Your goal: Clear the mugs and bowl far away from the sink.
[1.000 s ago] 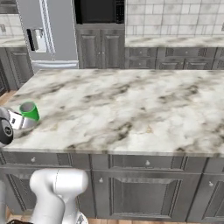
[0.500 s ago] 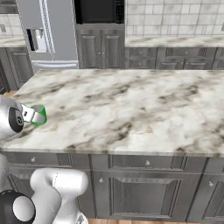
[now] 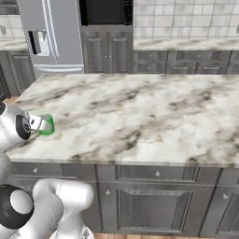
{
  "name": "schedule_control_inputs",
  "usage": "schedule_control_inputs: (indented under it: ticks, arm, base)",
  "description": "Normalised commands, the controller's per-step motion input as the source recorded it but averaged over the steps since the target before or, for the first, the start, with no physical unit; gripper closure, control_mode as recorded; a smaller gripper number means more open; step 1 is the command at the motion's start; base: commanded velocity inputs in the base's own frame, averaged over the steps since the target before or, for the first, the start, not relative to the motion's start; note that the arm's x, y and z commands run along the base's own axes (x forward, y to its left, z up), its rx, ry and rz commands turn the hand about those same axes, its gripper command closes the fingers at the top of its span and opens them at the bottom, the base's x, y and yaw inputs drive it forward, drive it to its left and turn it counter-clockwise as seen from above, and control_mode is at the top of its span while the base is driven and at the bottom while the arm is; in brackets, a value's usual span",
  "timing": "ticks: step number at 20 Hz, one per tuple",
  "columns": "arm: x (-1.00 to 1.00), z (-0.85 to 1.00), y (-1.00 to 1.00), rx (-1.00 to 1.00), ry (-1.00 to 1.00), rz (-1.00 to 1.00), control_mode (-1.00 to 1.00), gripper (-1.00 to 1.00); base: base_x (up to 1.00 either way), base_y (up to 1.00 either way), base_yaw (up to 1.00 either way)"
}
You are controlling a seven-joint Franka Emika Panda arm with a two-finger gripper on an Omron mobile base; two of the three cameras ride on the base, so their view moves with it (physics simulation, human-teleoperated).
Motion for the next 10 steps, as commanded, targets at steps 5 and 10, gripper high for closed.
schedule_control_inputs:
  ticks: [5, 10]
  arm:
    - [0.69, -0.35, -0.04, 0.00, 0.06, 0.00, -1.00, 1.00]
    - [0.79, -0.57, 0.00, 0.00, 0.10, 0.00, -1.00, 1.00]
  base:
    - [0.00, 0.00, 0.00]
    - [0.00, 0.00, 0.00]
